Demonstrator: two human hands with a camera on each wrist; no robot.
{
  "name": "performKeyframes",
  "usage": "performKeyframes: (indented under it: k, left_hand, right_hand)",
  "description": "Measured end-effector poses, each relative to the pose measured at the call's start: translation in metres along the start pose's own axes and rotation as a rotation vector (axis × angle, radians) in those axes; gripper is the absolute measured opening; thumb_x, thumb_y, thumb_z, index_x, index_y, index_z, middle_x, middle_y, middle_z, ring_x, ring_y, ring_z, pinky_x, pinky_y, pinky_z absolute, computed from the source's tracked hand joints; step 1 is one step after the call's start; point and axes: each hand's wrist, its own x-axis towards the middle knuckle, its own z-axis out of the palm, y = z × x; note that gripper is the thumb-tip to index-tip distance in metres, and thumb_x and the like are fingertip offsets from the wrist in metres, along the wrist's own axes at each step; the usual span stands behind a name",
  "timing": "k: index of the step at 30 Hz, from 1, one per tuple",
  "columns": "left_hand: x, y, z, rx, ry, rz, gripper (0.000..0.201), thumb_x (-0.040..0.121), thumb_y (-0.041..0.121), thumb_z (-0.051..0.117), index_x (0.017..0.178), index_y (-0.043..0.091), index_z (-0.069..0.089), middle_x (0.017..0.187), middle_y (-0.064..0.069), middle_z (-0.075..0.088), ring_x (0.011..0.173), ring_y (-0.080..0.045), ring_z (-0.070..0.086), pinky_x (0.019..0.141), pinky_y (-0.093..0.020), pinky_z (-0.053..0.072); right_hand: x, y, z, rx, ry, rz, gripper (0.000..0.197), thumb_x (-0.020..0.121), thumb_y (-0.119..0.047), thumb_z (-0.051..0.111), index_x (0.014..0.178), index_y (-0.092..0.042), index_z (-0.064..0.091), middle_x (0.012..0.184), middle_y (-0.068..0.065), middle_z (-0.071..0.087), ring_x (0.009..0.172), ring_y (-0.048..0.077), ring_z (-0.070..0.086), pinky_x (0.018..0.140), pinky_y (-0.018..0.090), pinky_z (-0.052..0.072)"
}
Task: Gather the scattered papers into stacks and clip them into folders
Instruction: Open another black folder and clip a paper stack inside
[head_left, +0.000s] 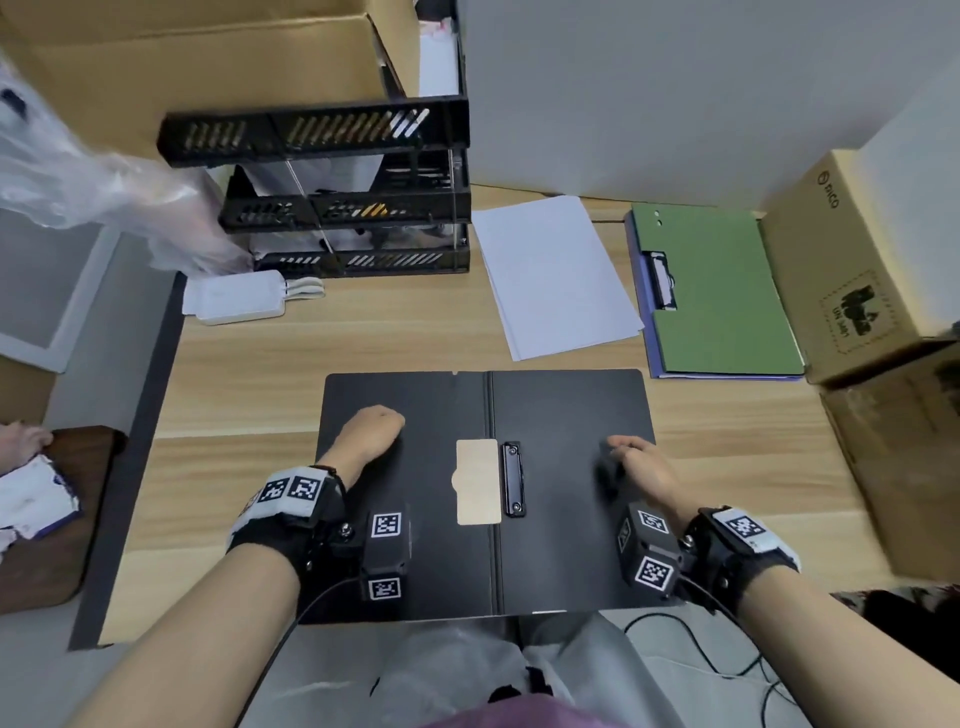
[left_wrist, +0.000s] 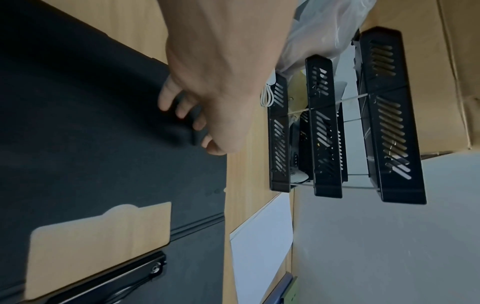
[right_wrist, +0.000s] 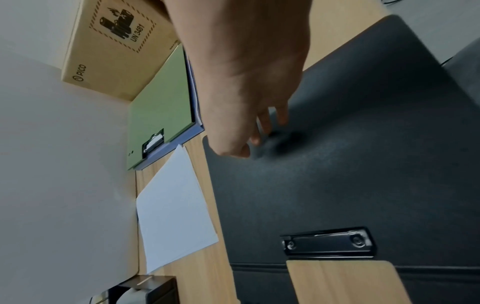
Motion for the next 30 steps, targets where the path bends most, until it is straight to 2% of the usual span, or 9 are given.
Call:
performKeyframes:
  k: [3,5,9,15,17,19,23,26,30]
  left_hand:
    - [0.006,0.019,-0.003,-0.137,-0.014,0.042,0.019,0.096,0.013,0.042,0.102,0.022,0.057,0.105,-0.002,0.057,0.094,-0.024,0.052,0.078,-0.031,0.042]
    - [0.008,0.035,0.000,-0.216,-0.064,0.076,0.025,0.099,0.014,0.043,0.116,0.020,0.061,0.114,-0.001,0.063,0.094,-0.019,0.059,0.080,-0.030,0.048]
    - [0.018,0.067,0.010,-0.258,-0.111,0.130,0.023,0.098,0.017,0.048,0.117,0.021,0.061,0.118,-0.002,0.065,0.092,-0.016,0.061,0.090,-0.032,0.050]
    - [0.039,0.100,0.011,-0.326,-0.081,0.144,0.027,0.099,0.016,0.047,0.123,0.017,0.059,0.116,-0.005,0.064,0.087,-0.015,0.061,0.071,-0.021,0.046]
    - [0.048,0.109,0.011,-0.383,-0.052,0.134,0.025,0.098,0.012,0.047,0.121,0.015,0.059,0.119,-0.011,0.064,0.087,-0.017,0.060,0.068,-0.020,0.052]
    - [0.058,0.117,0.014,-0.432,-0.029,0.110,0.025,0.098,0.011,0.047,0.119,0.017,0.058,0.122,-0.013,0.063,0.094,-0.020,0.061,0.079,-0.025,0.055]
    - [0.073,0.136,0.029,-0.489,-0.016,0.064,0.037,0.097,0.007,0.041,0.132,0.014,0.052,0.115,0.001,0.059,0.103,-0.022,0.064,0.090,-0.027,0.050]
    - [0.082,0.149,0.043,-0.513,-0.021,0.017,0.041,0.097,0.007,0.038,0.136,0.017,0.047,0.122,0.000,0.053,0.104,-0.021,0.064,0.088,-0.027,0.051]
    - [0.095,0.160,0.056,-0.559,-0.040,-0.026,0.042,0.098,0.011,0.042,0.140,0.018,0.043,0.110,0.004,0.055,0.109,-0.018,0.060,0.095,-0.029,0.048]
  right_hand:
    - [0.006,-0.019,0.003,0.068,-0.088,0.021,0.021,0.092,0.000,0.048,0.099,-0.014,0.061,0.087,0.003,0.063,0.060,0.007,0.055,0.049,0.017,0.043]
    - [0.009,-0.034,0.001,0.062,-0.196,0.021,0.020,0.093,-0.004,0.047,0.100,-0.018,0.060,0.084,-0.001,0.066,0.065,0.012,0.060,0.061,0.022,0.046]
    - [0.028,-0.067,-0.008,0.014,-0.274,-0.024,0.020,0.097,-0.009,0.044,0.105,-0.017,0.060,0.086,-0.002,0.067,0.069,0.015,0.060,0.067,0.026,0.048]
    - [0.084,-0.120,-0.023,-0.015,-0.196,-0.057,0.033,0.097,-0.006,0.046,0.129,-0.009,0.051,0.090,0.002,0.060,0.065,0.010,0.051,0.059,0.020,0.044]
    - [0.107,-0.133,-0.027,-0.064,-0.142,-0.122,0.038,0.097,-0.008,0.047,0.136,-0.008,0.045,0.118,0.011,0.059,0.082,0.015,0.054,0.062,0.021,0.045]
    - [0.123,-0.142,-0.029,-0.140,-0.113,-0.210,0.046,0.097,-0.010,0.048,0.142,-0.010,0.039,0.144,0.008,0.044,0.116,0.018,0.049,0.087,0.027,0.042]
    - [0.148,-0.155,-0.024,-0.176,-0.059,-0.280,0.050,0.096,-0.009,0.048,0.145,-0.012,0.036,0.152,0.003,0.035,0.139,0.019,0.034,0.100,0.024,0.029]
    - [0.169,-0.158,-0.021,-0.184,0.048,-0.253,0.051,0.091,-0.003,0.046,0.142,-0.006,0.039,0.144,0.011,0.045,0.131,0.026,0.045,0.101,0.031,0.040]
    - [0.186,-0.160,-0.017,-0.252,0.127,-0.237,0.025,0.081,0.000,0.048,0.106,0.001,0.055,0.100,0.012,0.060,0.089,0.029,0.057,0.071,0.031,0.045]
